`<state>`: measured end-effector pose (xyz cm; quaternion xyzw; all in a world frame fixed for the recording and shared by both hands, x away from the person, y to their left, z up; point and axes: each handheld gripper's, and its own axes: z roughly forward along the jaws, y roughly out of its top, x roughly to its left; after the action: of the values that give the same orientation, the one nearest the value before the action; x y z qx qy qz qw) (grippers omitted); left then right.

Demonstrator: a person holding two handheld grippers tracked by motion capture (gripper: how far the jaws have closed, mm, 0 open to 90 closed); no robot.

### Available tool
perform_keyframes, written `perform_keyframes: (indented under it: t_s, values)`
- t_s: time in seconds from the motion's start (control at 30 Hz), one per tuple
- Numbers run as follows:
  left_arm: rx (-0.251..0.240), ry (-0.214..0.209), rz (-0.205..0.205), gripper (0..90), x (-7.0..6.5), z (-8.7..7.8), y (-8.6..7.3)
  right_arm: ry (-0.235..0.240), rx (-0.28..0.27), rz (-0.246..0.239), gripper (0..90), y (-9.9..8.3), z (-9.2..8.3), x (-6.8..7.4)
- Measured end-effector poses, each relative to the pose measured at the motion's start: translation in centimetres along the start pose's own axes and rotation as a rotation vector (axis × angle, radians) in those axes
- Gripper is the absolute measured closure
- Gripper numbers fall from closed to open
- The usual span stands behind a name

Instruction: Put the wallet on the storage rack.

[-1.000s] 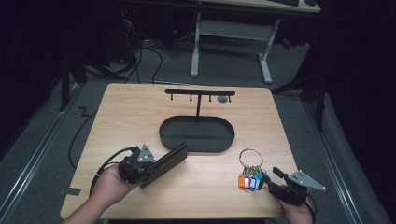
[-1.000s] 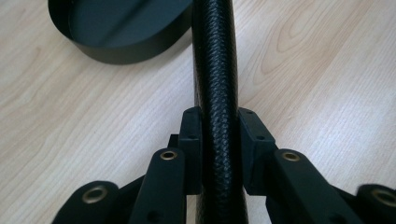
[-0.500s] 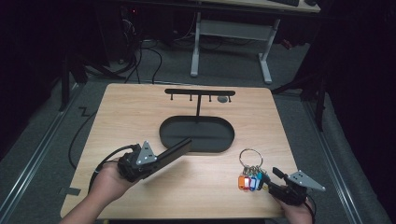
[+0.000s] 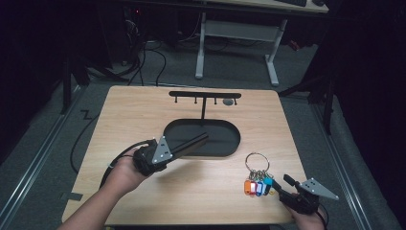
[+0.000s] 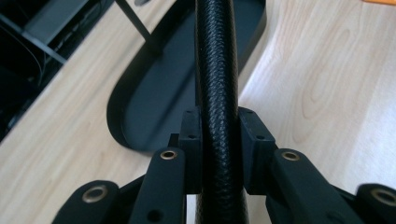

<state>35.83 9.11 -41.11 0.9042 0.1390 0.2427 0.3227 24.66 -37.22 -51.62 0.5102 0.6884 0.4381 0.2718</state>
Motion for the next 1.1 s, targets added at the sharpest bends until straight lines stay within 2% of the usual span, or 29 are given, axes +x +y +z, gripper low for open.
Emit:
perform_keyframes:
  t_s: [0.17, 0.27, 0.47, 0.6, 0.67, 0.83, 0.97, 1.03, 1.1]
  values:
    - [-0.001, 0.022, 0.051, 74.1, 0.4, 1.0, 1.1, -0.009, -0.003, 0.01, 42.5, -0.2, -0.5, -0.2]
    - [-0.002, 0.021, 0.075, 74.1, 0.6, 1.6, 1.6, -0.013, -0.003, 0.012, 42.5, -0.3, -0.7, -0.2]
    - [0.005, 0.039, 0.16, 74.1, 1.1, 3.2, 2.8, -0.016, -0.005, 0.014, 42.6, -0.4, -0.9, -0.3]
    - [-0.002, 0.049, 0.179, 74.1, 1.5, 4.3, 3.4, -0.014, -0.006, 0.016, 42.6, -0.4, -0.9, -0.3]
    - [0.001, 0.059, 0.209, 74.1, 1.7, 5.0, 3.7, -0.013, -0.005, 0.016, 42.6, -0.4, -0.9, -0.3]
    - [-0.008, 0.081, 0.205, 74.1, 2.7, 6.5, 4.0, -0.01, -0.008, 0.018, 42.5, -0.4, -0.9, -0.3]
    - [0.022, 0.067, 0.207, 74.3, 3.4, 7.7, 4.3, -0.008, -0.007, 0.019, 42.5, -0.4, -0.9, -0.4]
    - [0.021, 0.065, 0.236, 74.3, 3.5, 8.2, 4.3, -0.005, -0.011, 0.02, 42.6, -0.4, -1.0, -0.3]
    - [0.019, 0.059, 0.244, 74.3, 3.6, 8.6, 4.4, -0.005, -0.013, 0.018, 42.5, -0.4, -1.0, -0.3]
